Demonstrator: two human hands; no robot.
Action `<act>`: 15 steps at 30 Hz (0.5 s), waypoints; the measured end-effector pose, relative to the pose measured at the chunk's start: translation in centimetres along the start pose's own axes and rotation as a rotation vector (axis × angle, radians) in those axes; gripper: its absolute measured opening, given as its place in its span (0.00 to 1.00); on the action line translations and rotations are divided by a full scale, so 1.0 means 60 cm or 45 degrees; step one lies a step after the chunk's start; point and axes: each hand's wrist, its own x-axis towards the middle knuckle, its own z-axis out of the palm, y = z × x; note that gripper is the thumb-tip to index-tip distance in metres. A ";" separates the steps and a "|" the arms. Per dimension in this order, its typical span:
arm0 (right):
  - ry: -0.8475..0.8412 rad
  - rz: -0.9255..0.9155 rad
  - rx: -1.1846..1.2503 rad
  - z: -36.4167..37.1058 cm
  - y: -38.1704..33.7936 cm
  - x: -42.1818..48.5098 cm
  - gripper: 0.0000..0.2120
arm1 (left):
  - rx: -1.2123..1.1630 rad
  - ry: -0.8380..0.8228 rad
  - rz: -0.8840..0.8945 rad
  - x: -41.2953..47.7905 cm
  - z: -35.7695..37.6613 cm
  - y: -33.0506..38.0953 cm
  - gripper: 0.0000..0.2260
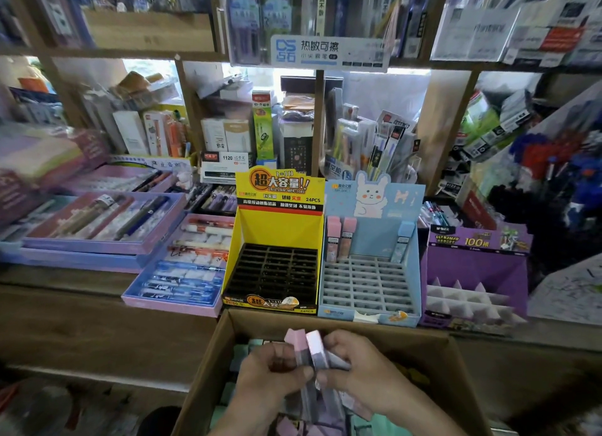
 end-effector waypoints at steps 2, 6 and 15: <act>0.017 -0.032 0.041 -0.001 -0.002 -0.003 0.14 | -0.026 -0.017 -0.013 -0.004 0.002 0.004 0.11; -0.004 -0.074 0.218 -0.007 -0.009 -0.011 0.15 | -0.134 -0.031 -0.039 -0.011 0.006 0.009 0.13; 0.005 -0.216 0.594 0.013 -0.020 -0.013 0.16 | -0.574 -0.254 -0.231 -0.031 0.035 0.027 0.13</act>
